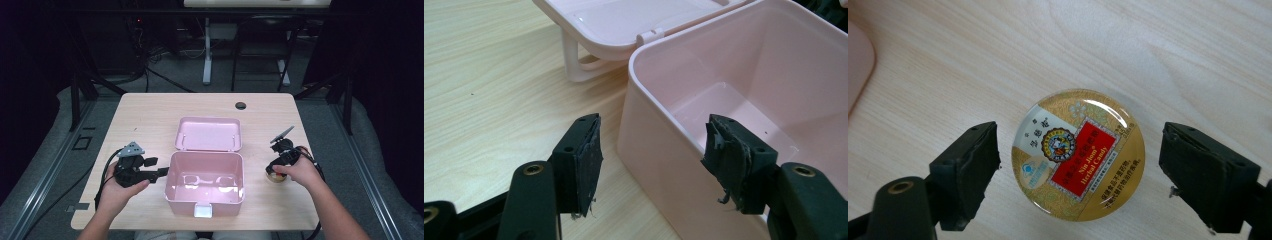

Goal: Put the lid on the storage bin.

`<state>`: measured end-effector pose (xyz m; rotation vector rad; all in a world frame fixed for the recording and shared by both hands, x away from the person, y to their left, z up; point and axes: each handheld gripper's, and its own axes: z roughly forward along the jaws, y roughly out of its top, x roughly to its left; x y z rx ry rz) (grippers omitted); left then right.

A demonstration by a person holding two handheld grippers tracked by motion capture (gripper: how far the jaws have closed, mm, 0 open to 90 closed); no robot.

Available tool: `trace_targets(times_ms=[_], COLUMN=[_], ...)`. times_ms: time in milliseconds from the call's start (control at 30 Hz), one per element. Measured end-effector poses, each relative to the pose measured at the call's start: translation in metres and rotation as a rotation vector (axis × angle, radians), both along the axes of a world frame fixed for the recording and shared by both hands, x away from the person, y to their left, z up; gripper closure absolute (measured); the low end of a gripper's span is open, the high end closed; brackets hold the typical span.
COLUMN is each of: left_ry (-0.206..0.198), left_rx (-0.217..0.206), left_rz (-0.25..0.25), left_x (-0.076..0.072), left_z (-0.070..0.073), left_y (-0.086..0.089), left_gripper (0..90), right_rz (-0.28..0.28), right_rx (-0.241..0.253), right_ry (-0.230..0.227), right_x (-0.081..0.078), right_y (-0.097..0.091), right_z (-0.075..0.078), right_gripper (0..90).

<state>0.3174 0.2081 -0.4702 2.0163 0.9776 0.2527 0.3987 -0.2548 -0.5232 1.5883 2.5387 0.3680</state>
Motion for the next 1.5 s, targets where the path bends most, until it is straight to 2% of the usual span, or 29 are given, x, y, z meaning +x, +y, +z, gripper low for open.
trace_targets(times_ms=[200, 233, 433, 1067, 1133, 1367, 1500], left_ry=[0.004, 0.003, 0.002, 0.006, 0.005, 0.004, 0.005], left_rx=[-0.002, -0.001, -0.005, -0.004, -0.003, -0.003, -0.003], left_rz=[0.000, -0.003, 0.000, 0.002, 0.003, 0.004, 0.004], left_x=[0.000, 0.000, 0.000, 0.000, 0.000, 0.000, 0.000], left_z=[0.000, 0.001, 0.000, -0.001, -0.001, -0.001, -0.001], left_y=[0.001, 0.001, 0.001, 0.001, 0.001, 0.001, 0.001], left_gripper=[39.4, 39.5, 39.4, 39.4, 39.4, 39.4, 39.5], right_rz=[-0.005, -0.019, -0.005, -0.025, -0.030, -0.031, -0.035], right_rx=[-0.011, -0.009, -0.025, -0.042, -0.036, -0.046, -0.040], right_ry=[0.023, 0.030, 0.051, 0.114, 0.104, 0.119, 0.111], right_x=[0.001, 0.001, 0.003, 0.008, 0.008, 0.008, 0.007], right_y=[0.002, 0.003, 0.003, 0.002, 0.002, 0.004, 0.004], right_z=[-0.006, -0.006, -0.012, -0.029, -0.030, -0.028, -0.029], right_gripper=[14.8, 14.7, 14.7, 17.3, 17.5, 19.3, 19.4])
